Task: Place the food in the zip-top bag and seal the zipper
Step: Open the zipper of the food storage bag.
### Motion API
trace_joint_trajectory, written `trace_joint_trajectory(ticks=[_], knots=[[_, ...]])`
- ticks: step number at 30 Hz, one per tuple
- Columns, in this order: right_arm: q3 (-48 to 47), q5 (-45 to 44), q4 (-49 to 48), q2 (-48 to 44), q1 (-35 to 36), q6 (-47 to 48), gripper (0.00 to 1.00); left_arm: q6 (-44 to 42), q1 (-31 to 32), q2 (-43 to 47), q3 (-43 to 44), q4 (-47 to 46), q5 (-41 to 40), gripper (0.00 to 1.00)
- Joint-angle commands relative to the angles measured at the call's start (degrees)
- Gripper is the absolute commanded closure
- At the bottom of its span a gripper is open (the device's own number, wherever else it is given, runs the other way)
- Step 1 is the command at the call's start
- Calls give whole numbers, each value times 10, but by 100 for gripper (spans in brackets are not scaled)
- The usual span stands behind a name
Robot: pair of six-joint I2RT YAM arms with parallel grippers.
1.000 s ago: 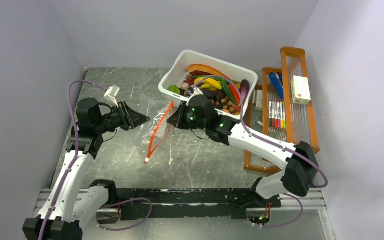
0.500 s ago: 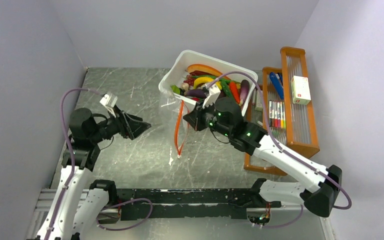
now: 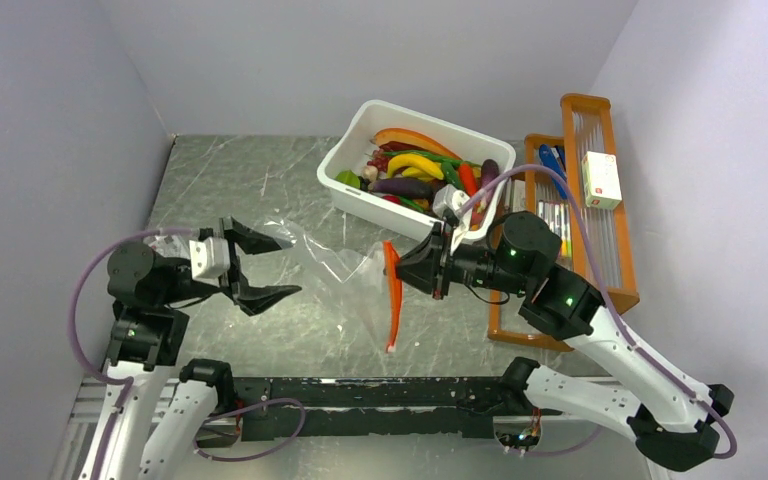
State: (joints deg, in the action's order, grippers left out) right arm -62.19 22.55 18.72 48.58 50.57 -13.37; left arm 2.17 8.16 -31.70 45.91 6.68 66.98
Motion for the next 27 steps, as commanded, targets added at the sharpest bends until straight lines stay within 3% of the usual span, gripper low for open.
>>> trace_joint_trajectory(ticks=[1,3,6,11,16,19,22,24,27], knots=[[13,91,26,-18,-2,31,100,31,3,32,-81,-176,43,25],[6,66,47,-22,-2,43,100,25,3,50,-89,-187,13,24],[-19,25,84,-20,-2,55,100,-29,3,63,-63,-126,-61,22],[-9,-133,69,-15,-2,-15,100,-7,3,35,-12,-45,-148,24],[7,-210,5,39,-2,-143,100,218,3,4,-22,-92,-257,23],[-13,-212,-11,95,-1,-189,100,342,4,-41,-27,-126,-238,23],[-51,-199,-22,156,3,-211,100,459,21,-49,-72,-252,-207,23],[-78,-211,-27,192,3,-218,100,434,49,-30,-77,-233,-264,21],[-110,-252,-22,235,5,-229,100,330,79,-30,-54,-97,-349,20]])
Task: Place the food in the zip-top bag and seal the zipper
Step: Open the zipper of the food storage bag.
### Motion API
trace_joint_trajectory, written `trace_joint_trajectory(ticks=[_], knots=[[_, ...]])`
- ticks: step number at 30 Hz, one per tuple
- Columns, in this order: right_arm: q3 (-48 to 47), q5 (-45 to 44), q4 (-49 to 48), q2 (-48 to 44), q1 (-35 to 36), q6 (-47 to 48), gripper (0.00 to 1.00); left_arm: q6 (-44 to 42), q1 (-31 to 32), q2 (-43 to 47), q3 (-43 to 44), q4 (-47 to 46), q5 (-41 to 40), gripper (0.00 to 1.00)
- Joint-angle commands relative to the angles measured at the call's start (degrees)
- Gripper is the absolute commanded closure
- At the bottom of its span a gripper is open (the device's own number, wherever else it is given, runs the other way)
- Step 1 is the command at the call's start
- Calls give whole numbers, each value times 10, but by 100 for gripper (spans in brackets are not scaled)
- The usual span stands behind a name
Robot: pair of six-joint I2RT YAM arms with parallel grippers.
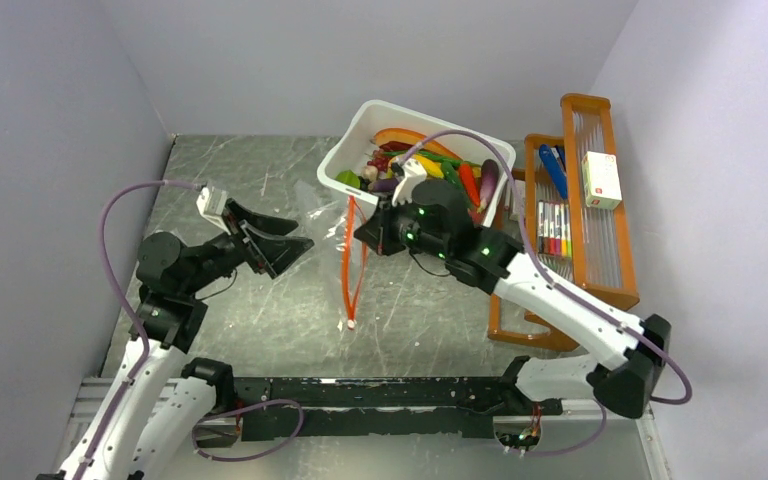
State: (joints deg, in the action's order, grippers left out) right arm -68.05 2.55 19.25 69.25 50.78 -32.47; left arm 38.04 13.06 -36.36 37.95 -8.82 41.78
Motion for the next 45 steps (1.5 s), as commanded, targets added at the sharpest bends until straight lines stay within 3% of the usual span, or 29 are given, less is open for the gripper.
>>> trace_joint_trajectory(ticks=[1,6,13,21,30,35,40,45], knots=[[-61,-60,-25,44,2,-44,100,-48,32,6,34,87,-106,20],[-62,-47,-77,93,4,-74,100,-65,45,-30,17,98,-111,20],[-74,-47,-91,138,7,-98,100,-135,65,-33,2,95,-181,17],[-79,-72,-93,162,10,-114,100,-151,80,-81,-9,54,-149,16],[-60,-71,-106,152,10,-124,100,-238,139,-131,8,114,-315,19],[-33,-60,-114,142,10,-110,100,-269,169,-152,38,170,-400,34],[-7,-62,-111,137,10,-122,100,-268,174,-125,32,160,-423,49],[7,-62,-109,124,10,-117,100,-271,174,-101,8,136,-442,76]])
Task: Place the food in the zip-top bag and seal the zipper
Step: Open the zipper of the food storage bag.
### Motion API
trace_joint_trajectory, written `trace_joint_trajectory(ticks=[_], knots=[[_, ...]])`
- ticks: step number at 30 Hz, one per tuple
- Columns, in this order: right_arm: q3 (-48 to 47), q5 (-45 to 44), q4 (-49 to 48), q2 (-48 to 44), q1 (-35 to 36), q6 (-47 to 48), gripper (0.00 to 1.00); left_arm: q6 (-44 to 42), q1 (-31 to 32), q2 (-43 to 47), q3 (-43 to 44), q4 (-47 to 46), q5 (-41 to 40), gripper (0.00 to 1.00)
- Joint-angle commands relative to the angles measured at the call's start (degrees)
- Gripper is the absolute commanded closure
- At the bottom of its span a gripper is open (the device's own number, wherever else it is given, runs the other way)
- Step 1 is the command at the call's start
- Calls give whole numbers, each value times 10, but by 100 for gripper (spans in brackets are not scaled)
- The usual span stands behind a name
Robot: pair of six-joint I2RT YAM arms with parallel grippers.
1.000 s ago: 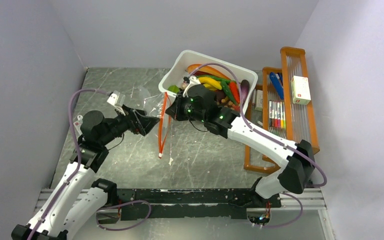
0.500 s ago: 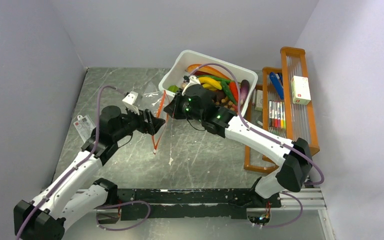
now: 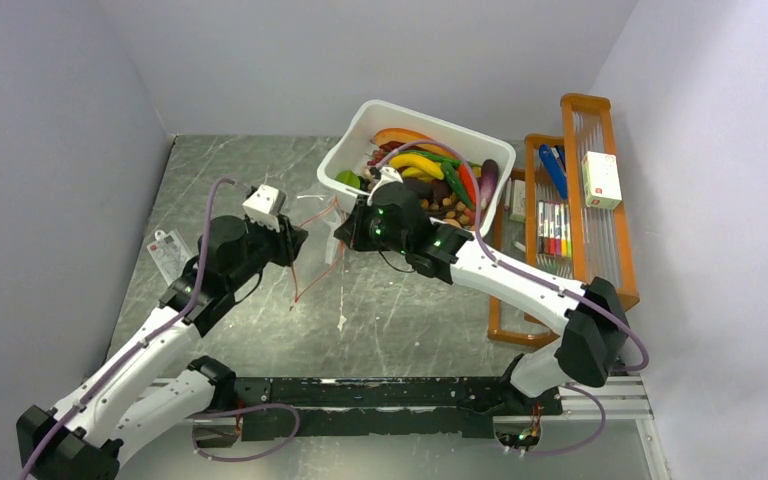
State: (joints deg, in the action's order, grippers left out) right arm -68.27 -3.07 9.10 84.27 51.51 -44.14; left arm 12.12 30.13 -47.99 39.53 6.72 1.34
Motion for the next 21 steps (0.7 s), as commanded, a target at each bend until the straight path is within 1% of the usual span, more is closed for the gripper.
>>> trace_joint_trajectory(ticks=[1,3,7,10,13,14,15,17,18,19,21], knots=[[10,-6,-5,-27,3,0,100,-11,4,15,-4,-11,-39,80],[-1,-13,10,-28,3,7,100,-11,4,16,3,2,-44,92],[-26,-73,70,-30,3,6,100,-4,3,21,14,35,-71,93],[-17,-107,81,-35,3,-38,100,-5,4,-3,39,79,-79,93],[-3,-95,65,-32,4,-102,100,3,4,-24,56,102,-79,93],[-1,-92,64,-28,4,-125,98,5,4,-27,59,99,-65,93],[0,-84,56,-24,4,-140,89,10,4,-27,59,91,-48,93],[8,-57,20,-16,6,-146,70,23,4,-21,54,68,-18,93],[11,-49,7,-10,7,-151,63,32,4,-17,51,58,-9,93],[8,-44,2,-2,8,-155,59,39,4,-14,48,49,-1,93],[-6,-42,12,22,10,-164,55,51,4,-11,48,41,4,93]])
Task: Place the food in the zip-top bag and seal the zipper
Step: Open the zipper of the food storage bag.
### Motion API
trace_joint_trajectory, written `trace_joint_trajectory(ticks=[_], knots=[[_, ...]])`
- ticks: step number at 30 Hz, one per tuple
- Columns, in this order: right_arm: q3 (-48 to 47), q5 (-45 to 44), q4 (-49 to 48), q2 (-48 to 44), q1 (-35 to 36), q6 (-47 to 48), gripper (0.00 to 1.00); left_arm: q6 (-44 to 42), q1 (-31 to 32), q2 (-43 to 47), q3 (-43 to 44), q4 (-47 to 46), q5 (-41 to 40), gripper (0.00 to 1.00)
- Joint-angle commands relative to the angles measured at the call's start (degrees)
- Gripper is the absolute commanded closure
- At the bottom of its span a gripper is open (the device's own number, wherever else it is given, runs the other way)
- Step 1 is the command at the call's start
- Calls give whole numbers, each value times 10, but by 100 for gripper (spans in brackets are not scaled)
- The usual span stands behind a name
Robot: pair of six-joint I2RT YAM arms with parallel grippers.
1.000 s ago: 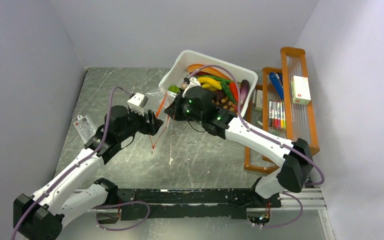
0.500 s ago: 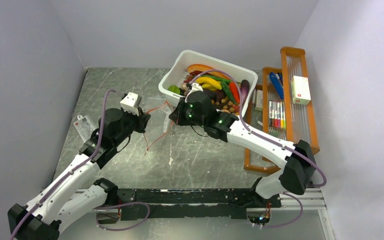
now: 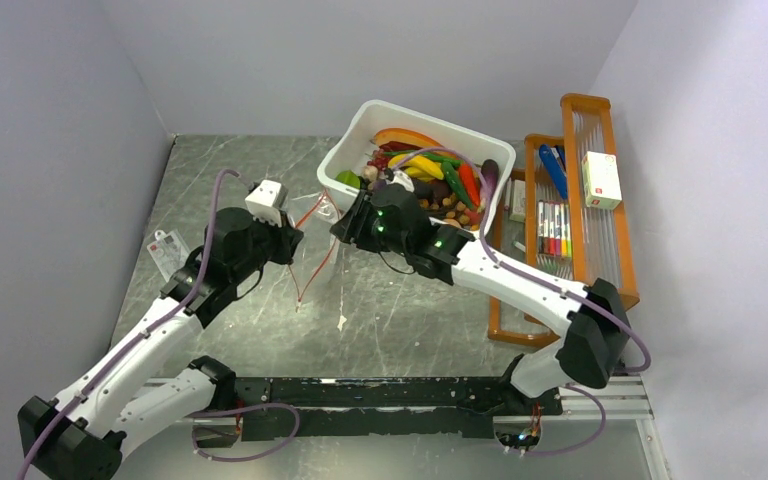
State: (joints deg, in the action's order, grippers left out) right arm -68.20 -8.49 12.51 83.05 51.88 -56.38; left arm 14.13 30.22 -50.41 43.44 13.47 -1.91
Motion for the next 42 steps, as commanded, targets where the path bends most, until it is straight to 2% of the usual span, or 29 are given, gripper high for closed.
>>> trace_joint_trajectory(ticks=[1,8,10,11,12,13,16,19,23,27,31,36,38,42], knots=[[-18,11,-14,44,8,-44,54,34,3,13,12,-25,35,93],[-105,-7,36,114,21,-25,55,13,3,0,46,-5,37,93],[-129,-38,55,126,22,-6,68,-16,3,-7,66,12,32,93],[-133,-61,64,127,23,7,83,-37,3,-9,72,27,23,93],[-131,-88,75,122,22,12,94,-53,3,-15,79,48,-8,93],[-121,-114,82,115,22,16,99,-62,3,-23,86,74,-48,93],[-74,-170,90,80,19,23,100,-71,3,-47,112,165,-149,93],[-30,-178,78,48,18,21,100,-67,3,-44,109,186,-194,93],[-9,-150,41,45,18,15,100,-54,3,-19,86,128,-132,90],[-10,-110,0,50,18,17,100,-19,3,-8,76,87,1,66],[-24,-103,-4,60,18,16,100,14,2,6,42,36,87,51],[-32,-91,-8,63,18,16,100,9,3,-8,33,12,104,41],[-33,-91,-8,63,18,12,100,4,2,-20,32,9,86,38],[-30,-90,-11,61,18,8,100,-10,3,-52,27,19,35,43]])
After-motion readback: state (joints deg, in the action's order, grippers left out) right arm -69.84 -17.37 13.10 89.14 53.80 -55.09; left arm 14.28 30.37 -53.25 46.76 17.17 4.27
